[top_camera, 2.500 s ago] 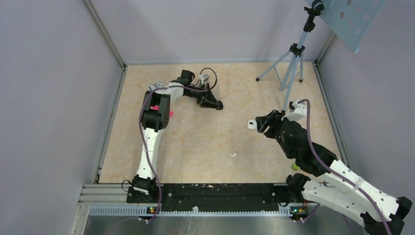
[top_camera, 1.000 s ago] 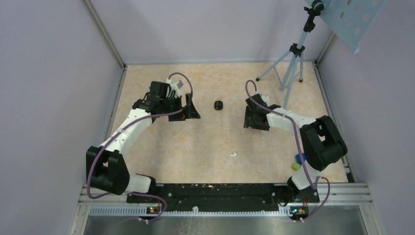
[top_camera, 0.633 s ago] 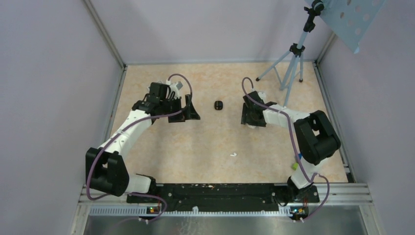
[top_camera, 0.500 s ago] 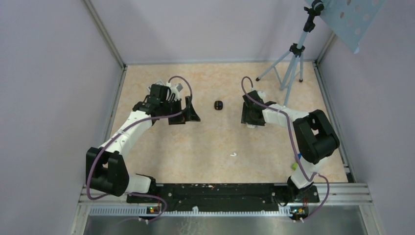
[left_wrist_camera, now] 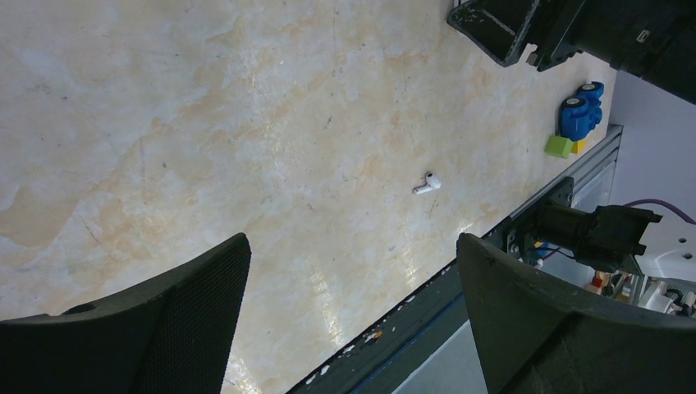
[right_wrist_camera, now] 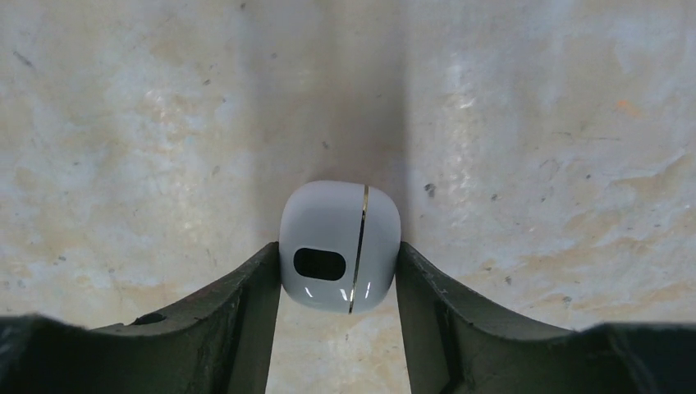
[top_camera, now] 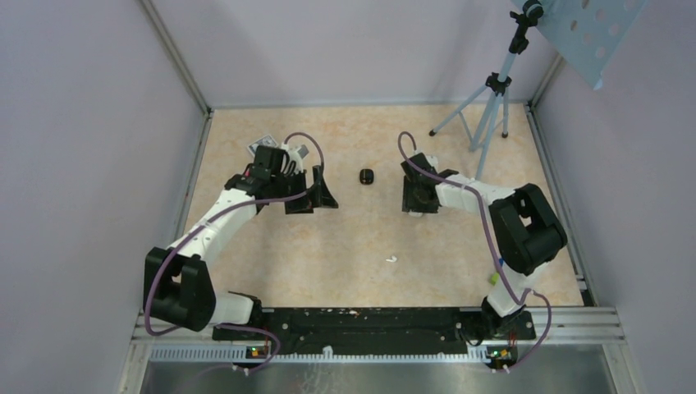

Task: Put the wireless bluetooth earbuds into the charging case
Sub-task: Pick up the charging case from the center of the board.

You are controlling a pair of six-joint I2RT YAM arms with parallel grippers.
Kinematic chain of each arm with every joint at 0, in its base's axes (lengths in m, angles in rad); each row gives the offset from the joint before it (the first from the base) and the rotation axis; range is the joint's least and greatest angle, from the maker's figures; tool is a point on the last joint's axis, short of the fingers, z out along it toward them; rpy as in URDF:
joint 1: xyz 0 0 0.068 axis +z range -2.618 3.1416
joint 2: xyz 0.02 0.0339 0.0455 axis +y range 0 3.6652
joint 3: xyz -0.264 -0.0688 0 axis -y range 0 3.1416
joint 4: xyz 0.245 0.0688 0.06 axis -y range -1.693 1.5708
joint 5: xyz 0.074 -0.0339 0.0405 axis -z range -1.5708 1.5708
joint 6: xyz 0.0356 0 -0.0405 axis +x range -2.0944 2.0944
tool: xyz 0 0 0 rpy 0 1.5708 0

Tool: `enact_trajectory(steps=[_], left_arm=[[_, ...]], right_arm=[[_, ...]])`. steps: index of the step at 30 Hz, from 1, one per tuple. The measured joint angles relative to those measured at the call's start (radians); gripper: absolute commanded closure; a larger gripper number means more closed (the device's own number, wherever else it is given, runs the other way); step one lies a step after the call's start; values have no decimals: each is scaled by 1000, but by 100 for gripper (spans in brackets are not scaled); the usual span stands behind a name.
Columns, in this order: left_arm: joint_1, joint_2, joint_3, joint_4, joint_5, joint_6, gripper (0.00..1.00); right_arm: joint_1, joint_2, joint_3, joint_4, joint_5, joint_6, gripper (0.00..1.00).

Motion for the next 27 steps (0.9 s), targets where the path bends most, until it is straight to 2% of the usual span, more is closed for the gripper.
enact_trajectory(steps=[9,18,23,27], left_arm=[[-13,6,-11,14,25,-48,1],[-34,61,-80,87,101,-126,1],[-40,120,-103,118,143,-145,1],[-40,121,-150,179,198,-192,7]], right_arm=[[145,-22,-7,7,-60,-5,66],[185,-113,-132,106,-146,1,66],[266,-114,-137,144,-167,-21,66],[312,-173,-204,240,-200,-35,66]])
